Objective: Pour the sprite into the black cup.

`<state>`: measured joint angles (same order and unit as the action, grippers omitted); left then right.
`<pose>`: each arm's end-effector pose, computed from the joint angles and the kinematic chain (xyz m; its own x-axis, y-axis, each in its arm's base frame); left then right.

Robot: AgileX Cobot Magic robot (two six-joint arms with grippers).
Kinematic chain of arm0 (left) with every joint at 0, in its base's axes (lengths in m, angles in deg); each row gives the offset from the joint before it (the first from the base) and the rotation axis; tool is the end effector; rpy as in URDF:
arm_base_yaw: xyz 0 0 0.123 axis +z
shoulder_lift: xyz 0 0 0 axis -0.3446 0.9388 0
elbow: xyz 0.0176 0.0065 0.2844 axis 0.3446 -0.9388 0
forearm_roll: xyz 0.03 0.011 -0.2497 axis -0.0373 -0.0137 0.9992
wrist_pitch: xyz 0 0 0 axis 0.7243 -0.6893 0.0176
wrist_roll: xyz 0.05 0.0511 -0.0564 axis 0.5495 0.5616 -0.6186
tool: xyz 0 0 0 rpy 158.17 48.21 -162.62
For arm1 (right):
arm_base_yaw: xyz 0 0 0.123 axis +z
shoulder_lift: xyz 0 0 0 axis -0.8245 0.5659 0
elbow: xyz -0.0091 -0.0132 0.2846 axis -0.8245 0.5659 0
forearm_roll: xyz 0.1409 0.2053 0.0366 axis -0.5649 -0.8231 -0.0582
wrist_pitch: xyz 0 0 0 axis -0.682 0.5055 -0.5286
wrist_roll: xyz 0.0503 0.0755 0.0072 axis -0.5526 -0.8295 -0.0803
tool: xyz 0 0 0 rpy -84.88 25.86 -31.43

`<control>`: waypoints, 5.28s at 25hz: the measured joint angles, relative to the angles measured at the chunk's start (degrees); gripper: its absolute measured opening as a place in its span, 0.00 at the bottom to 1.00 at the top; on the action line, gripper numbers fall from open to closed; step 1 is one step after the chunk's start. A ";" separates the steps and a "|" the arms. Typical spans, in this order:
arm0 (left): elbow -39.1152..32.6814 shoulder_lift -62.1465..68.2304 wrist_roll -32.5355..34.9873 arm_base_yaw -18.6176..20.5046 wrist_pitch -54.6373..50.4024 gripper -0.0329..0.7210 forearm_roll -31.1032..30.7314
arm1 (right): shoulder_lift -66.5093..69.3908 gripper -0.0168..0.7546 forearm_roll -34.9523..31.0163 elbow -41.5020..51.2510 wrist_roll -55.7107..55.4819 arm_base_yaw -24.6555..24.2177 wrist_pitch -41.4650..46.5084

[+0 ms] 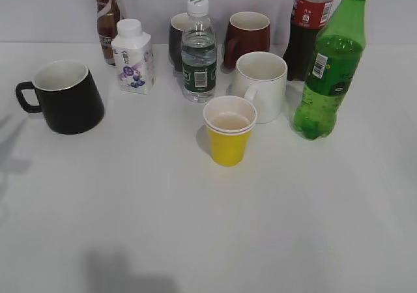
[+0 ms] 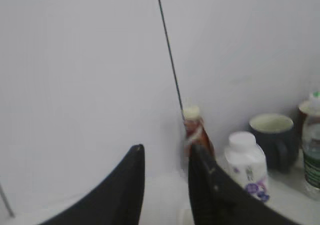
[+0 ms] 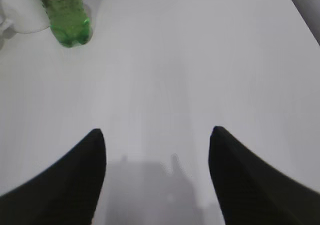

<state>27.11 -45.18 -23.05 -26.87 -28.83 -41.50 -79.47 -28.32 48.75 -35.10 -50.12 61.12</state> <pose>0.1474 -0.0259 0.2988 0.1211 0.1749 -0.9771 0.1896 0.9621 0.1957 -0.0049 -0.0054 0.2787 -0.4297 -0.0192 -0.9028 -0.0357 0.9994 -0.0043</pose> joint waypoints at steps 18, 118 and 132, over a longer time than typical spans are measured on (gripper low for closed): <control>0.00 43.12 0.71 0.91 19.21 0.59 11.64 | 0.00 0.65 0.00 0.00 0.00 0.00 -0.01; 13.26 39.37 2.84 -0.80 14.88 0.11 -2.50 | 98.22 0.88 33.94 -5.50 -22.89 0.00 -110.97; 13.24 34.50 2.84 -17.11 5.59 0.11 -0.44 | 88.66 0.58 44.18 -8.05 -22.78 1.03 -104.41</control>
<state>40.34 -10.69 -20.21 -43.98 -23.25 -41.95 9.19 15.86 40.70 -57.88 -49.10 -43.30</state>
